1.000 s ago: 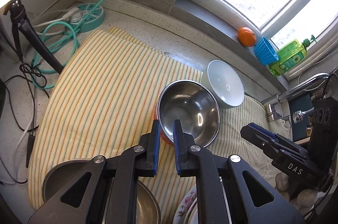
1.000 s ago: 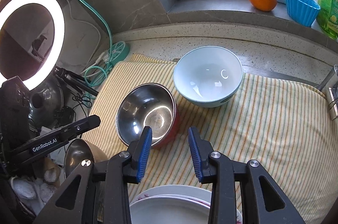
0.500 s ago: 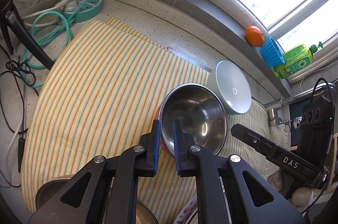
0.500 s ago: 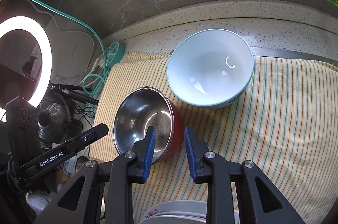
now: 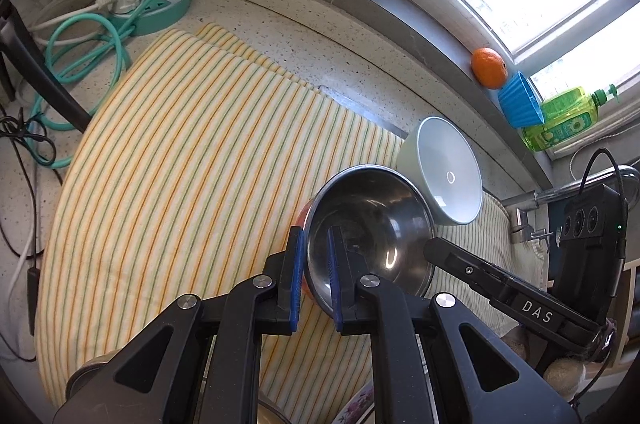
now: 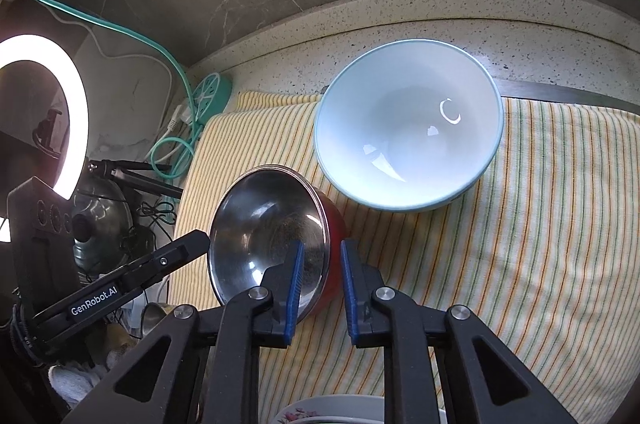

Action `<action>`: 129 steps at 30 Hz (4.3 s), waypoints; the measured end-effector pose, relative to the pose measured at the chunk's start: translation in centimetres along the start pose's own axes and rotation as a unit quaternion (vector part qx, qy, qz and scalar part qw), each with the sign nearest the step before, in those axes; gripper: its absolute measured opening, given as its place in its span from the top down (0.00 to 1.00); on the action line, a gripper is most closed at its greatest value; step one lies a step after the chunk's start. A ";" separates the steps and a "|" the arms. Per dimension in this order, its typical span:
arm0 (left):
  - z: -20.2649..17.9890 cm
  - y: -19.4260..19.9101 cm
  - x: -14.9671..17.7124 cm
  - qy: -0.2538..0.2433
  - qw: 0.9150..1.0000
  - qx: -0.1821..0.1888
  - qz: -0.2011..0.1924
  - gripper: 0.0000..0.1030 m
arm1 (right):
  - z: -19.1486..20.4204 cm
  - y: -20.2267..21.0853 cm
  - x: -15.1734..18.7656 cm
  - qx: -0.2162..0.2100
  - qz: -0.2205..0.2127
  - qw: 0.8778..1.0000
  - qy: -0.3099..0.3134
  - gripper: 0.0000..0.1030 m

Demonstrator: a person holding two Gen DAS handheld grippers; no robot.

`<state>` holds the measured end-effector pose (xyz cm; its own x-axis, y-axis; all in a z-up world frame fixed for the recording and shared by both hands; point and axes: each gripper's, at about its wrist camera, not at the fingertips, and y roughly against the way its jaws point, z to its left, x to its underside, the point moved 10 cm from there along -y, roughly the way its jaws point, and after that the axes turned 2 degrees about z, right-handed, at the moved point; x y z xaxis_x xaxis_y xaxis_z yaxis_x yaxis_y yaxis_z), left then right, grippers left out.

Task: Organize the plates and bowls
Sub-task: 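Close the left tool on the red bowl rim while the right tool grips it too, then lift the red bowl and carry it over the large steel bowl with both tools, then lower the red bowl into the large steel bowl with both tools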

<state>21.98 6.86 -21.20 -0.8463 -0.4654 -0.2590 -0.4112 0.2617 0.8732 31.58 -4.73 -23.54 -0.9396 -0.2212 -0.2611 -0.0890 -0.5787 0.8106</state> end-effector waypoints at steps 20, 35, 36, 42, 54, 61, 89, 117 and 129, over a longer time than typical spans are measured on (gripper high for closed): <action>0.7 -1.7 0.2 -0.001 1.000 -0.006 0.027 0.91 | -0.5 -1.5 -0.5 0.009 0.009 1.000 0.005 0.93; 0.2 -0.9 0.1 -0.010 1.000 -0.005 0.014 0.95 | -0.3 -0.9 -0.1 0.019 0.004 1.000 0.014 0.93; 0.1 -0.7 0.1 -0.010 1.000 -0.004 0.012 0.95 | -0.2 -0.7 -0.1 0.019 0.004 1.000 0.013 0.94; -0.2 0.5 0.0 -0.015 1.000 0.001 0.000 0.95 | 0.2 0.5 0.1 0.016 -0.005 1.000 0.015 0.94; -0.6 3.9 1.1 -0.021 0.999 0.018 -0.024 0.95 | 2.0 3.6 1.3 0.012 -0.021 0.999 0.025 0.94; -0.3 5.7 1.9 -0.024 0.999 0.024 -0.035 0.95 | 3.7 4.8 2.3 0.012 -0.027 0.999 0.033 0.94; 5.5 11.7 6.2 0.011 0.998 0.015 -0.064 0.95 | 11.9 4.8 7.8 -0.008 -0.012 0.995 0.096 0.93; 11.1 10.4 10.3 0.022 0.999 -0.026 -0.022 0.95 | 13.9 -0.5 12.6 0.035 0.043 0.987 0.152 0.93; 11.5 9.3 11.0 0.015 0.999 -0.041 -0.009 0.95 | 13.0 -1.8 13.6 0.064 0.056 0.982 0.171 0.93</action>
<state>4.95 13.87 -20.64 -0.8280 -0.4954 -0.2627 -0.3958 0.1845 0.8996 14.68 3.57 -21.74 -0.7814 -0.5414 -0.3105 -0.0537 -0.4373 0.8977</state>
